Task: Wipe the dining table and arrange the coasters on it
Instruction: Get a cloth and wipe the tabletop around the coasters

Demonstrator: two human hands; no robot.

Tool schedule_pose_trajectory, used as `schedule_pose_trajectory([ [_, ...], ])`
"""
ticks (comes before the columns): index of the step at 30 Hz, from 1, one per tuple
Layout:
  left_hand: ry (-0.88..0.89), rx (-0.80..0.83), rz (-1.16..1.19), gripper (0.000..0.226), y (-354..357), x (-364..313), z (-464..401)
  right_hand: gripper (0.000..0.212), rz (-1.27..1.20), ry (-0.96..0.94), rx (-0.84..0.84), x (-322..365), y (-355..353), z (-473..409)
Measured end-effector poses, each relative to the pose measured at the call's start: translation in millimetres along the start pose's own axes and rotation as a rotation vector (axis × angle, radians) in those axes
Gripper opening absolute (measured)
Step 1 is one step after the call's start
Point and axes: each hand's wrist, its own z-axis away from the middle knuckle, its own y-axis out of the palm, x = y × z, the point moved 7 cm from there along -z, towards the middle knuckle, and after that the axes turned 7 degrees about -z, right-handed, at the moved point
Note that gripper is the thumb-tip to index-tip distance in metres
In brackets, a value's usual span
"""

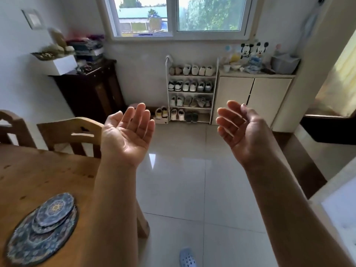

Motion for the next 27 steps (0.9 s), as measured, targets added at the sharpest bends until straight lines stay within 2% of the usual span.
schedule_pose_trajectory([
  [11, 0.085, -0.04, 0.028, 0.02, 46.9, -55.6, -262.2, 0.033, -0.005, 0.092, 0.21, -42.2, 136.6, -291.5],
  [23, 0.227, -0.14, 0.036, 0.02, 35.5, -137.6, -494.7, 0.031, -0.02, 0.221, 0.326, -122.1, 252.9, -541.6],
  [27, 0.299, -0.199, 0.064, 0.019, 35.4, -178.6, -591.2, 0.032, 0.02, 0.287, 0.424, -150.5, 320.2, -640.3],
])
